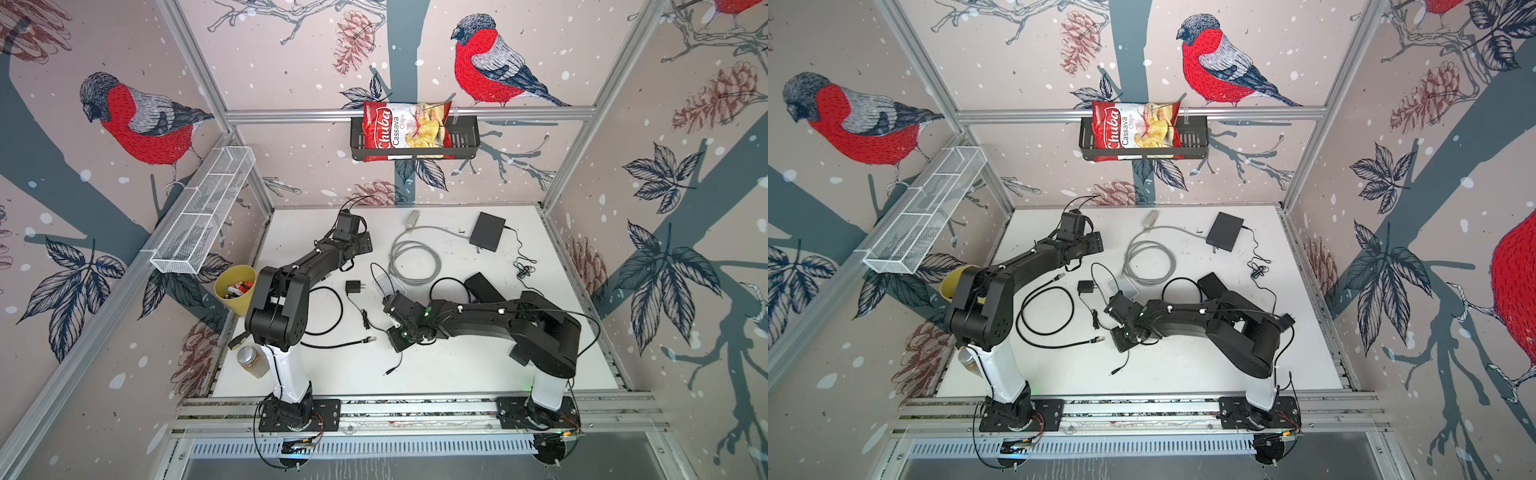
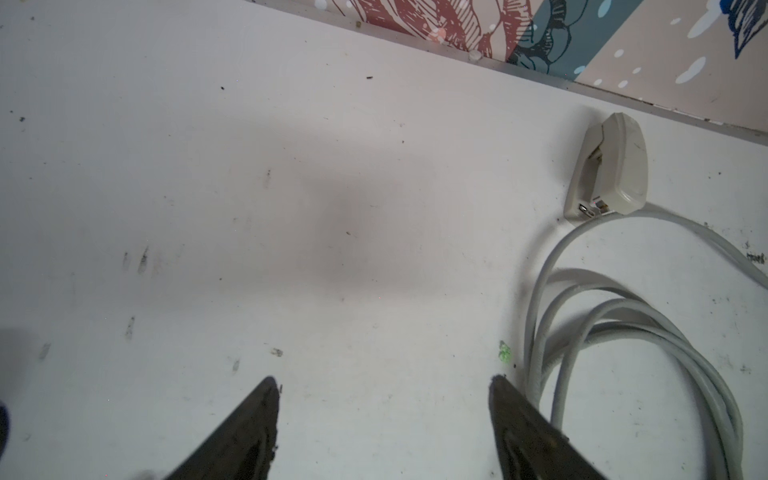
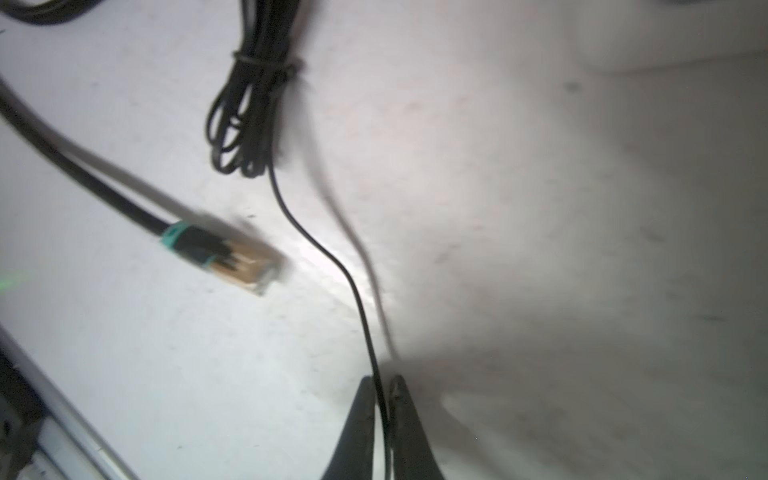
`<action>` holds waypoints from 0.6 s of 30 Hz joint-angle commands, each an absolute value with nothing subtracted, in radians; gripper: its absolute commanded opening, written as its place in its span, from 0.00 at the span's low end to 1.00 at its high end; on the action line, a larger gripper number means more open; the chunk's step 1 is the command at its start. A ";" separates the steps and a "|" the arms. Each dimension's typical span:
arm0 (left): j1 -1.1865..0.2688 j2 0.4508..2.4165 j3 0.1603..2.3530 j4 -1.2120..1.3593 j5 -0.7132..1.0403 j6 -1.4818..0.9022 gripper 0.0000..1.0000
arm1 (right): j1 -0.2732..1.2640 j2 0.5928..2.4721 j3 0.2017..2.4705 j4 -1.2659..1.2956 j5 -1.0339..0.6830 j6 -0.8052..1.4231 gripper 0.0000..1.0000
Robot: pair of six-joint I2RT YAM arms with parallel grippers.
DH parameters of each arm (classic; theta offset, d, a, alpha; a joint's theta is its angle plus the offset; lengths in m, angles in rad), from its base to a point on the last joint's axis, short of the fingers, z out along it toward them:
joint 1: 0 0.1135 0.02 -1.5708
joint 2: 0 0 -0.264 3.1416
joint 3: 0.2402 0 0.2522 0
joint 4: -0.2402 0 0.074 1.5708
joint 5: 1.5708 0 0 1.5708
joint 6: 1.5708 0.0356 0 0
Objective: Insert the plug into the switch port
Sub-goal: 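Lower the right gripper and grasp the thin black cable near its barrel plug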
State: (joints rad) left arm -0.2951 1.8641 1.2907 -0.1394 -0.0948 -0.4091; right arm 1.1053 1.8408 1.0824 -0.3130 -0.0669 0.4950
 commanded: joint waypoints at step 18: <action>-0.324 1.867 1.311 -0.158 -0.130 -0.363 0.78 | 0.937 1.624 1.010 -0.563 0.032 0.428 0.57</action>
